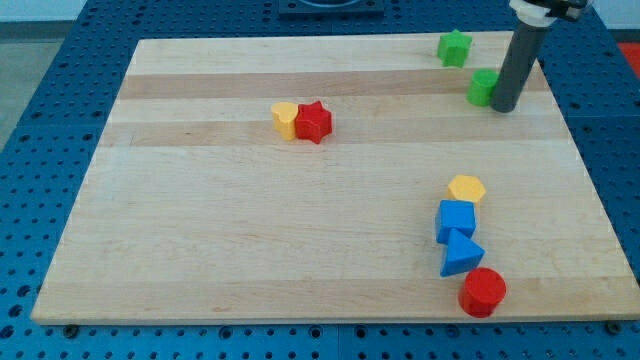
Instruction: Slide the green circle into the green star
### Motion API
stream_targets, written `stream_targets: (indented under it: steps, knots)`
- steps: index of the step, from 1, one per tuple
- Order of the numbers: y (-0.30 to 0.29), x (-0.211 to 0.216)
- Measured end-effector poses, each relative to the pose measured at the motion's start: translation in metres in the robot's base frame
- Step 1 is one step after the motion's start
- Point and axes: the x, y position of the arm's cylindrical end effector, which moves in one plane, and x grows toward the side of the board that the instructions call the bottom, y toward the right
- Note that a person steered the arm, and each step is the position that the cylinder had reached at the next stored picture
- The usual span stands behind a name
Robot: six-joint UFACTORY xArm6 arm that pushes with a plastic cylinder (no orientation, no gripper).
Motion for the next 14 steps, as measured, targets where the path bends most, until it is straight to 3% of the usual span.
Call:
stream_targets:
  steps: [4, 7, 11, 14]
  knots:
    - [-0.005, 0.003]
    - [-0.048, 0.009]
    - [-0.025, 0.007]
    - [-0.031, -0.029]
